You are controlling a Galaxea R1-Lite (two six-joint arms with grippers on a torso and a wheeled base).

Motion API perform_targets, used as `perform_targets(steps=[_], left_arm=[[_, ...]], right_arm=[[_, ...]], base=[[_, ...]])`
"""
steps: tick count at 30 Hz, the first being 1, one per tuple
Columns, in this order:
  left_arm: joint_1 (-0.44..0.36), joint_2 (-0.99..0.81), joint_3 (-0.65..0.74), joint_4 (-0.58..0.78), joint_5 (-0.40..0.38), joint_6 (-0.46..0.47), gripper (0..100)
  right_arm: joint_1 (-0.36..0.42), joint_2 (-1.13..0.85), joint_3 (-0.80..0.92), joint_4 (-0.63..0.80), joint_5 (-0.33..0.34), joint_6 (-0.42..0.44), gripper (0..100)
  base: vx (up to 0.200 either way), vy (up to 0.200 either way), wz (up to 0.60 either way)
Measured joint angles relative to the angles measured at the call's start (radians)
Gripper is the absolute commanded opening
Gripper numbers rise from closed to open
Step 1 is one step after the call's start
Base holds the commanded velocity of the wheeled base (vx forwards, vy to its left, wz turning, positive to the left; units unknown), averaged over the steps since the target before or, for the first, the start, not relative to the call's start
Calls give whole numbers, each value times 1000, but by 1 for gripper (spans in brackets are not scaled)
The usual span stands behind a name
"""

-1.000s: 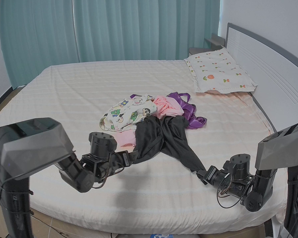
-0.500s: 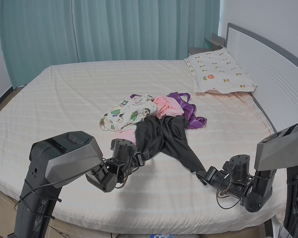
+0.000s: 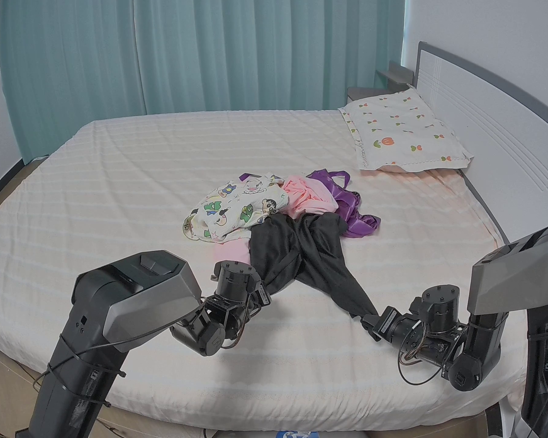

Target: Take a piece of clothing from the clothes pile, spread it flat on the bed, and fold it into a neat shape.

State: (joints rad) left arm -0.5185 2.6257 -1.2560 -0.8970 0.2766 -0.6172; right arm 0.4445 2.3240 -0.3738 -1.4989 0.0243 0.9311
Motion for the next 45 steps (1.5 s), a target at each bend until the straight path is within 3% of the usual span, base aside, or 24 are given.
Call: perform_targets(steps=[4, 14, 24, 33, 38, 45], left_arm=[[-3, -30, 33, -1, 0, -43, 0], [-4, -317, 210, -3, -11, -113, 0], [0, -689, 282, 54, -19, -119, 0], [17, -930, 312, 151, -9, -125, 0], [28, -969, 410, 154, -3, -148, 0], [30, -982, 557, 149, -15, -259, 0]], right_arm=[[0, 0, 1, -16, 0, 1, 0], [0, -73, 17, -53, 18, 1, 0], [-20, -404, -36, -53, 76, -73, 0], [-36, -667, -121, 48, 147, -127, 0], [-34, -657, -81, 30, 156, -127, 0], [11, -542, -6, -51, 151, -125, 0]], base=[[0, 0, 0], [0, 0, 0], [0, 0, 0], [0, 0, 0], [0, 0, 0], [0, 0, 0]])
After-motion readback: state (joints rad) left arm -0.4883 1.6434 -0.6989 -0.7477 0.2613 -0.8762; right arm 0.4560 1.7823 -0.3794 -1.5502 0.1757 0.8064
